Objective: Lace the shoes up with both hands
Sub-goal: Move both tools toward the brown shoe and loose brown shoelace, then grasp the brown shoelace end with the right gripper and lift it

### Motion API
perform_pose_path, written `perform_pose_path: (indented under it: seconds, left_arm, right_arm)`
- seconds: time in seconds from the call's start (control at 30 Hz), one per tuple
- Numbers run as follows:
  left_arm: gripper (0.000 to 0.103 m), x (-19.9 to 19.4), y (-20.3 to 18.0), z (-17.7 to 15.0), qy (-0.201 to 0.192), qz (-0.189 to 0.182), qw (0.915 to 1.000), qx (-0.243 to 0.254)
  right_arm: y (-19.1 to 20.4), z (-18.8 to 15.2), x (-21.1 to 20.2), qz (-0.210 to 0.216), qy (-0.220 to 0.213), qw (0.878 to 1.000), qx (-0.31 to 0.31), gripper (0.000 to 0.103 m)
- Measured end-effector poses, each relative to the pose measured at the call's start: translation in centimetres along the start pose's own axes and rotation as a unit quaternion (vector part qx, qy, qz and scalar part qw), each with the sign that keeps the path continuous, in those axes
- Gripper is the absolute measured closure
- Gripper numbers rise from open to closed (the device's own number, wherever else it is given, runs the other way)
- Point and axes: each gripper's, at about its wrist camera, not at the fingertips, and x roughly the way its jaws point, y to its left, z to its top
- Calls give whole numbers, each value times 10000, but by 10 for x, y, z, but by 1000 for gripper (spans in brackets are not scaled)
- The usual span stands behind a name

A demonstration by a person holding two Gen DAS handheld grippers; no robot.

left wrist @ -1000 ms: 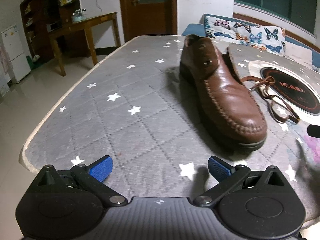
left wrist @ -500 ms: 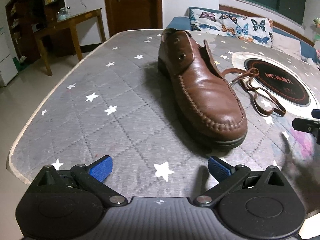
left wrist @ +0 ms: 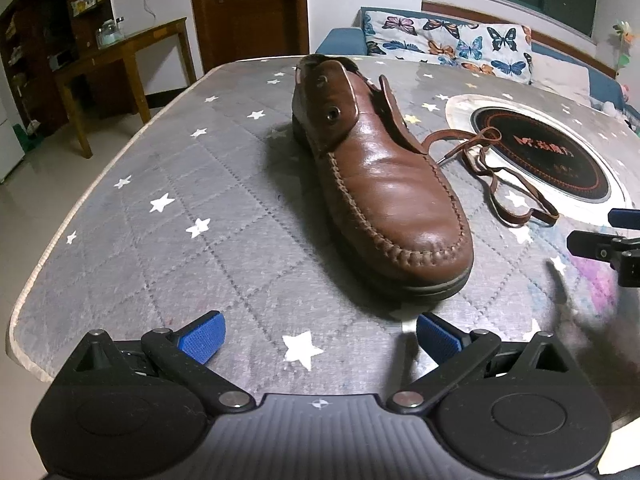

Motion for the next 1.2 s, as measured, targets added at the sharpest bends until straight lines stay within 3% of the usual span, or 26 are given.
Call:
perform_pose_path:
  seconds: [0.63, 1.0, 1.2]
  left_arm:
    - [0, 0, -8, 11, 55, -131, 9998, 159]
    - [0, 0, -7, 13, 81, -284, 9993, 239]
    - [0, -3, -7, 16, 70, -388, 9989, 242]
  right_arm:
    - [2, 7, 3, 190, 57, 9998, -46, 14]
    - [8, 20, 13, 426, 110, 9989, -149, 27]
    - [10, 31, 18, 419, 79, 9989, -205, 28]
